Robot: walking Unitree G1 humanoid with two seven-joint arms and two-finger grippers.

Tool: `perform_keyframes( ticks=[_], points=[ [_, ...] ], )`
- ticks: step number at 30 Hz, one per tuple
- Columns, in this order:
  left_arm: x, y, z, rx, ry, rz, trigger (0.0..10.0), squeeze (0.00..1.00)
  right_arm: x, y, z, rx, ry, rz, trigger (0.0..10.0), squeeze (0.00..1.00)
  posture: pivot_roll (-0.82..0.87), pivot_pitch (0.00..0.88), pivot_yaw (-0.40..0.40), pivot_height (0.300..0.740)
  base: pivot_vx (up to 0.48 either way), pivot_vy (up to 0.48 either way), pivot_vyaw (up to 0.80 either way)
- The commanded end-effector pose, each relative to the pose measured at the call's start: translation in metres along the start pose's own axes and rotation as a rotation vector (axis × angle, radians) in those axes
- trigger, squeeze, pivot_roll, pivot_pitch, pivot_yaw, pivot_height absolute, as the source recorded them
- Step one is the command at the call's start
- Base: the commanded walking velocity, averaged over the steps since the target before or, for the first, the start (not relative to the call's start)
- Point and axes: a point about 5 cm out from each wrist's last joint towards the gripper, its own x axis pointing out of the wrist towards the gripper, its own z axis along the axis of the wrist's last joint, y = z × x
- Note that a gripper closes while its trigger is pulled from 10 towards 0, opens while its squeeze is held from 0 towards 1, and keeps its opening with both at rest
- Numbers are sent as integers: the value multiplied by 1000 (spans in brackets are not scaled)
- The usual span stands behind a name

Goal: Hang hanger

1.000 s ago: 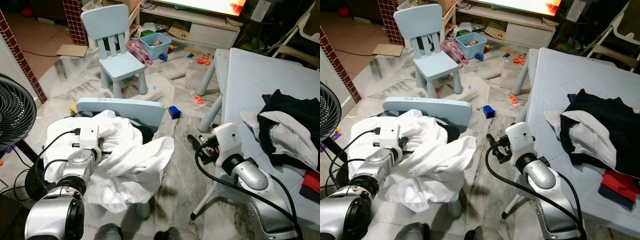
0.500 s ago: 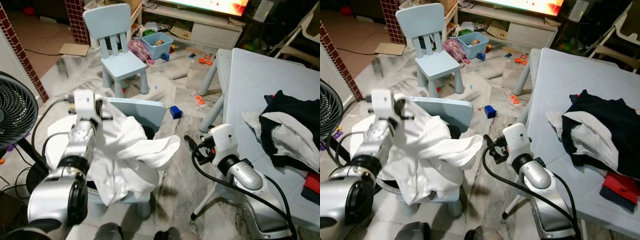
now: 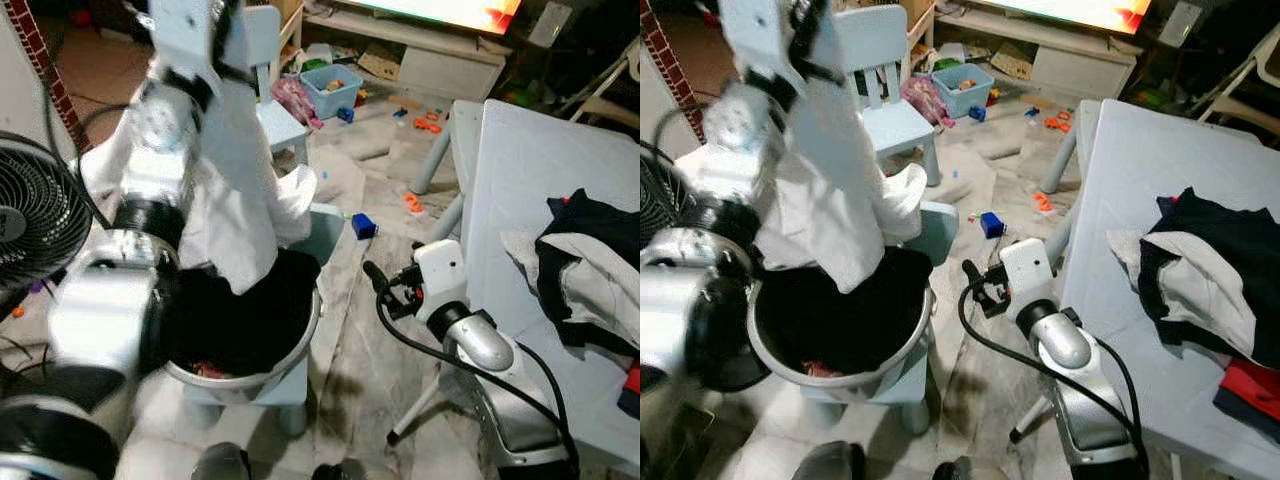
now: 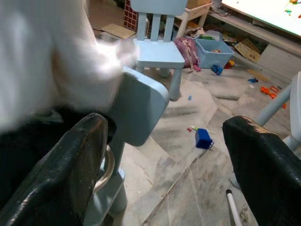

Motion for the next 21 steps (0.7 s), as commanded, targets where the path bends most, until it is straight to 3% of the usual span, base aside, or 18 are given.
perform_keyframes(
  ticks=[1,2,3,4,6,8,12,13,14,15,16,21],
  points=[
    [-1,-3,1,25,-2,-20,0,0,-2,-4,-1,-10,3,-19,10000,0,-43,38,-79,740,0,0,0],
    [-28,-12,-26,22,113,11,0,0,-2,-6,-2,-10,4,-22,10000,0,-36,41,-78,740,0,0,0],
    [-43,-17,-37,6,168,27,0,0,-3,-7,-2,-12,5,-23,10000,0,-36,41,-78,740,0,0,0],
    [-43,-17,-37,6,168,27,0,0,-3,-7,-2,-12,5,-23,10000,0,-36,41,-78,740,0,0,0],
    [-74,-21,-53,-27,262,88,0,0,-2,-9,-3,-13,7,-25,10000,0,-36,41,-78,740,0,0,0],
    [-116,-20,-68,-28,357,187,0,0,-1,-9,-4,-12,8,-27,10000,0,-11,45,-73,740,0,0,0],
    [-199,8,-95,-36,620,493,0,0,2,-3,-5,-3,5,-16,10000,0,10,41,-68,740,0,0,0],
    [-199,8,-95,-36,620,493,0,0,2,-3,-5,-3,5,-16,10000,0,10,41,-68,740,0,0,0],
    [-214,13,-100,-43,680,541,0,0,2,-2,-5,-2,4,-14,10000,0,14,40,-67,740,0,0,0],
    [-240,17,-105,-50,779,592,0,0,3,-1,-5,-2,3,-12,10000,0,17,40,-64,740,0,0,0],
    [-250,17,-106,-52,819,604,0,0,3,-1,-5,-2,2,-11,10000,0,17,40,-64,740,0,0,0],
    [-287,2,-105,-56,972,549,0,0,4,-3,-6,-1,0,-20,10000,0,21,41,-56,740,0,0,0]
  ],
)
